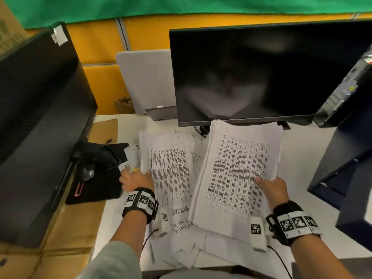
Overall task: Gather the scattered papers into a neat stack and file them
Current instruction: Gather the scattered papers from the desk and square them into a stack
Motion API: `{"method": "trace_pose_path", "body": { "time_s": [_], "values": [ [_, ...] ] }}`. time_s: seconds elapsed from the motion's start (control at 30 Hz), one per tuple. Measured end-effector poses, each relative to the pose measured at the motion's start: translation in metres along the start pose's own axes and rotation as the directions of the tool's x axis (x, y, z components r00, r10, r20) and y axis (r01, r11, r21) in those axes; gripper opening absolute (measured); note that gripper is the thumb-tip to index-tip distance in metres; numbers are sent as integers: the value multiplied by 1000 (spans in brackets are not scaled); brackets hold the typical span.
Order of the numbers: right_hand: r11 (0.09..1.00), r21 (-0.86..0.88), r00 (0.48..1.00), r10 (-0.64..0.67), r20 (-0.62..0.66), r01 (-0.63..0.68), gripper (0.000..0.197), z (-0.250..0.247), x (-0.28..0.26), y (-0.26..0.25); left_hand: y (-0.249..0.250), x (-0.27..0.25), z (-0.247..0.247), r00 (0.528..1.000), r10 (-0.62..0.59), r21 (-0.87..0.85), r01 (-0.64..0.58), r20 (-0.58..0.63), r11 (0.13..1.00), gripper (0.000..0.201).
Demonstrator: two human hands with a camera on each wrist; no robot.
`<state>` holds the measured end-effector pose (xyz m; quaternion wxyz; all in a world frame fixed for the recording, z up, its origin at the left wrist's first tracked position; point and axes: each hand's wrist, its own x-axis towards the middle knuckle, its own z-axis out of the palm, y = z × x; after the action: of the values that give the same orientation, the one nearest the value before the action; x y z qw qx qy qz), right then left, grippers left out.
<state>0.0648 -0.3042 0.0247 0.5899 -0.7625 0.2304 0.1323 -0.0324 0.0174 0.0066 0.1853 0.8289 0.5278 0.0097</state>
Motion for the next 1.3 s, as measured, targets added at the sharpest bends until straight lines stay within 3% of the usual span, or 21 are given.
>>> {"method": "trace_pose_path", "body": {
  "time_s": [0.07, 0.13, 0.23, 0.33, 0.37, 0.4, 0.47, 0.53, 0.63, 0.7, 0.8, 0.9, 1.07, 1.13, 1.3],
  "values": [
    [1000, 22, 1000, 19, 3, -19, 40, -1, 1, 0, 0, 4, 4, 980, 198, -65, -199, -19, 978, 32],
    [999, 37, 1000, 27, 5, -28, 41, -3, 1, -1, 3, 9, 6, 927, 343, -178, -315, 155, 932, 28],
    [998, 50, 999, 37, 4, -37, 42, -6, -2, -2, 7, 15, 4, 764, 494, -93, -504, 414, 858, 42],
    [996, 70, 998, 60, 19, -61, 44, -9, -3, -2, 9, 13, 4, 550, 586, 11, -734, 595, 679, 40],
    [995, 71, 997, 68, 26, -69, 44, -10, -3, -2, 9, 9, 5, 507, 581, 32, -770, 637, 637, 38],
    [994, 72, 997, 76, 31, -78, 45, -12, -3, -2, 9, 6, 6, 500, 572, 34, -771, 650, 635, 38],
    [993, 82, 995, 85, 43, -89, 45, -14, -2, -2, 8, -1, 7, 565, 582, -44, -694, 584, 718, 32],
    [992, 82, 995, 92, 42, -95, 44, -16, -2, -2, 3, -6, 4, 714, 543, -166, -529, 441, 832, 27],
    [991, 92, 995, 92, 39, -95, 45, -17, -3, -3, -5, -5, -3, 901, 291, -266, -209, 323, 941, 35],
    [990, 98, 994, 95, 48, -99, 46, -15, -3, -4, -9, 0, -6, 961, 73, -237, -8, 267, 972, 43],
    [988, 114, 993, 93, 72, -101, 45, -11, -3, -3, -6, 8, -3, 959, -119, -112, 152, 255, 982, 61],
    [988, 117, 991, 88, 101, -100, 46, -5, -2, -1, -2, 17, 2, 967, -117, -123, 148, 227, 981, 71],
    [989, 110, 995, 91, 52, -96, 48, -8, 7, 8, 16, 20, -5, 988, 0, -263, 42, 156, 964, 46],
    [988, 108, 993, 107, 39, -111, 48, -13, 10, 9, 23, 22, -16, 987, 92, -239, -59, 131, 969, 33],
    [983, 92, 987, 161, -20, -158, 52, -22, 17, 13, 17, 47, -56, 964, 253, -102, -244, 80, 964, 33]
  ]
}}
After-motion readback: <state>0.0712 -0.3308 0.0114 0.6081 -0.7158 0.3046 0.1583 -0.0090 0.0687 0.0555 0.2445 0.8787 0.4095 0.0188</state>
